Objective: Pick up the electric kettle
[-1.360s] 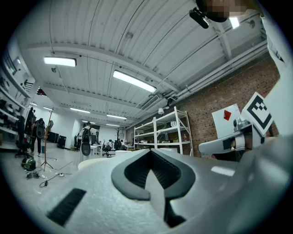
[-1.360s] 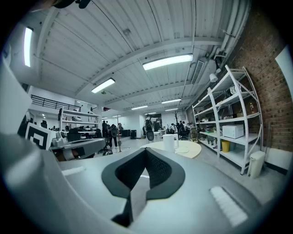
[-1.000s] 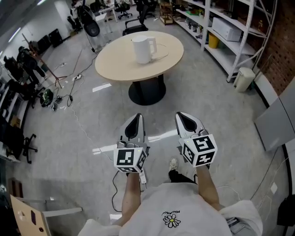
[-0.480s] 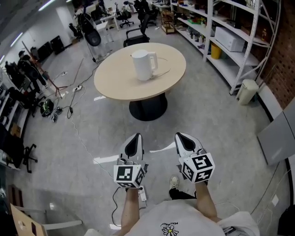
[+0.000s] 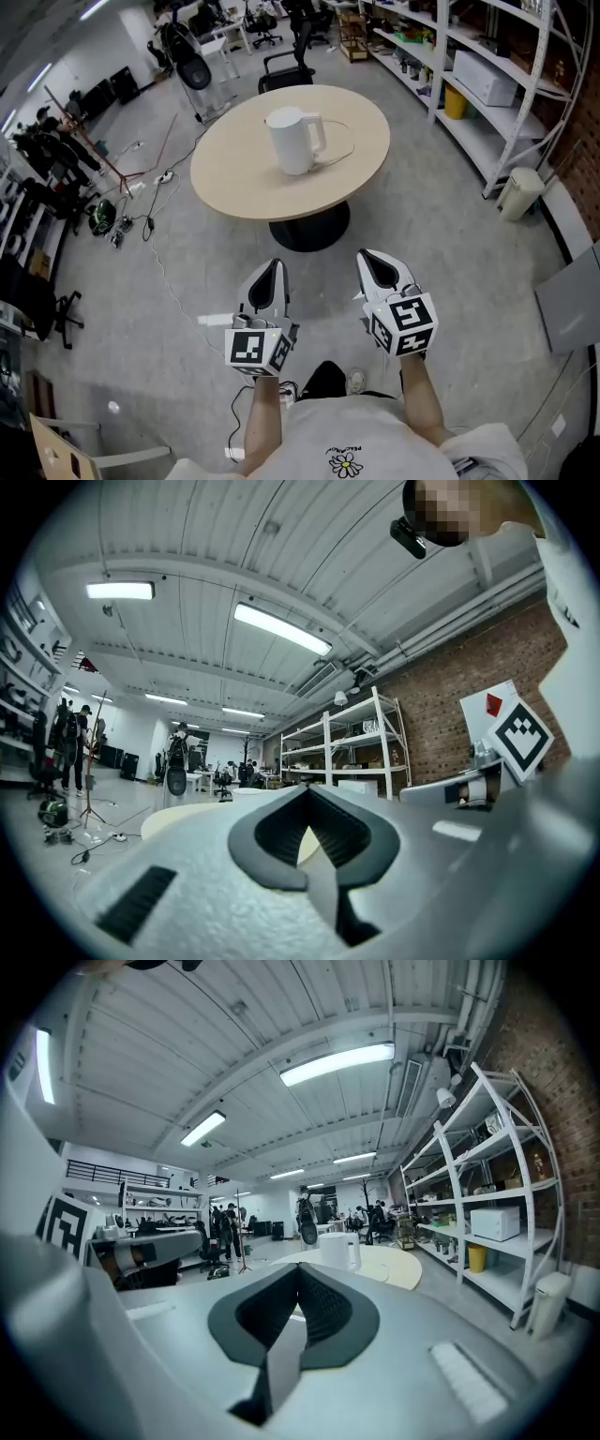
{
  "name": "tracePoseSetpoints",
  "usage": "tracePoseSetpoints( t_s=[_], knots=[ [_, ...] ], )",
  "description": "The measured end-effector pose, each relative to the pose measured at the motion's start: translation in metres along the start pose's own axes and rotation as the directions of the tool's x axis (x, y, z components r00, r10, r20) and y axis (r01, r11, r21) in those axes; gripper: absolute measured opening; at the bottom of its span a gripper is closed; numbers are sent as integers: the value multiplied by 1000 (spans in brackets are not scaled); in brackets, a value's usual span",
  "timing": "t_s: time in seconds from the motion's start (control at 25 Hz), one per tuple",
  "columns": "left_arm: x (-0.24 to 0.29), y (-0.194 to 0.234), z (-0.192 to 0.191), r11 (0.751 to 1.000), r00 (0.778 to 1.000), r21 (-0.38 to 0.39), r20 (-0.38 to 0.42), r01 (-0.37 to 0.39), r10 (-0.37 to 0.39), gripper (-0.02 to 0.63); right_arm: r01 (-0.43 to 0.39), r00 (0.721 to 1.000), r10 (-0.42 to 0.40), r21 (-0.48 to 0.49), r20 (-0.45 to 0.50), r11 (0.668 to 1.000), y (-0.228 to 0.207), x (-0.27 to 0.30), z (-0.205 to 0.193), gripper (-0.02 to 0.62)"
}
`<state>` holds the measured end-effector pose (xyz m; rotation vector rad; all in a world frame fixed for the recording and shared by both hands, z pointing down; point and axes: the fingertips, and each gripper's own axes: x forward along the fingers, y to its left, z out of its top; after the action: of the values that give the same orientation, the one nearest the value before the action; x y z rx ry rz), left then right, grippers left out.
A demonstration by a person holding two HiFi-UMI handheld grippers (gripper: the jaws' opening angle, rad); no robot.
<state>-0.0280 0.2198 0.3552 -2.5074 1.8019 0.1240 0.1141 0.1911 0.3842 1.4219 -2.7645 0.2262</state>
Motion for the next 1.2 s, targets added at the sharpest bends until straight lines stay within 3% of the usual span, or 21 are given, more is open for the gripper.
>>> tracePoseSetpoints(
  t_s=[0.4, 0.88, 1.2],
  knots=[
    [129, 53, -19, 1000, 1000, -23, 28, 12, -11, 0, 12, 1000, -12, -6, 9, 1000, -66, 107, 14, 8],
    [349, 211, -18, 997, 995, -41, 75, 62, -59, 0, 100, 995, -99, -56, 20, 993, -153, 354, 71, 7],
    [421, 263, -57, 996, 1000, -79, 13, 28, -27, 0, 103, 990, -108, -66, -86, 993, -197, 444, 52, 8]
  ],
)
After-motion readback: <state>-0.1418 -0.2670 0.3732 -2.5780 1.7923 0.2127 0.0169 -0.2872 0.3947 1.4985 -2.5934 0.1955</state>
